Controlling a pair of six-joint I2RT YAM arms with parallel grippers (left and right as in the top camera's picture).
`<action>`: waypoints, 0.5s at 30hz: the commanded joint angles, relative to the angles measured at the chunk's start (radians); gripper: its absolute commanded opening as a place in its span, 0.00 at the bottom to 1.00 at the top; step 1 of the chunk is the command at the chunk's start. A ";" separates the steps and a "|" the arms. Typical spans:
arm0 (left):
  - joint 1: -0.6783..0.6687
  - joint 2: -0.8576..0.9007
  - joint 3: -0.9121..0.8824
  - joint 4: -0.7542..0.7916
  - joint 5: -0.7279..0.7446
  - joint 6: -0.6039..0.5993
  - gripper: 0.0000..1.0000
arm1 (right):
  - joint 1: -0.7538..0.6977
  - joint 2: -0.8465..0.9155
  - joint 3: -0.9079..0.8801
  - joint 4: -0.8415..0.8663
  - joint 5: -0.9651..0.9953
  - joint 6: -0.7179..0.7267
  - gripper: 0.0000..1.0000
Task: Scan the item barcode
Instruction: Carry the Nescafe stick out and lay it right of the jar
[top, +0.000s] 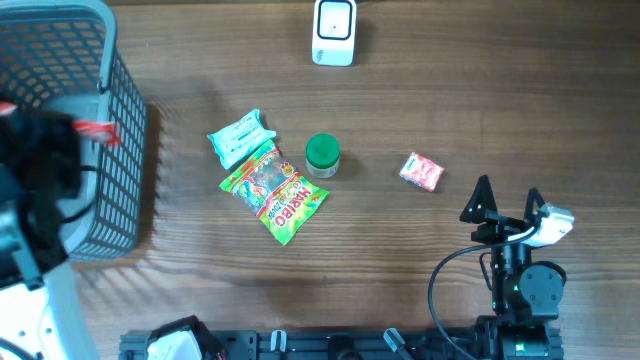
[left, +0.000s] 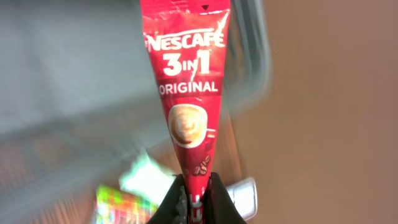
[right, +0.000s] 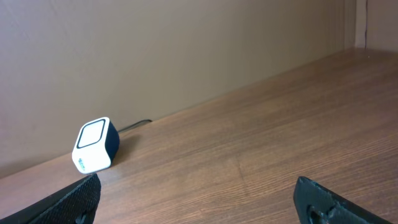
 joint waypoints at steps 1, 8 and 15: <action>-0.270 0.024 0.006 0.005 0.019 0.086 0.04 | 0.005 0.000 -0.001 0.003 -0.012 -0.017 1.00; -0.848 0.276 0.006 0.077 -0.163 0.193 0.04 | 0.005 0.000 -0.001 0.003 -0.012 -0.017 1.00; -1.143 0.574 0.006 0.200 -0.163 0.490 0.04 | 0.005 0.000 -0.001 0.003 -0.012 -0.017 1.00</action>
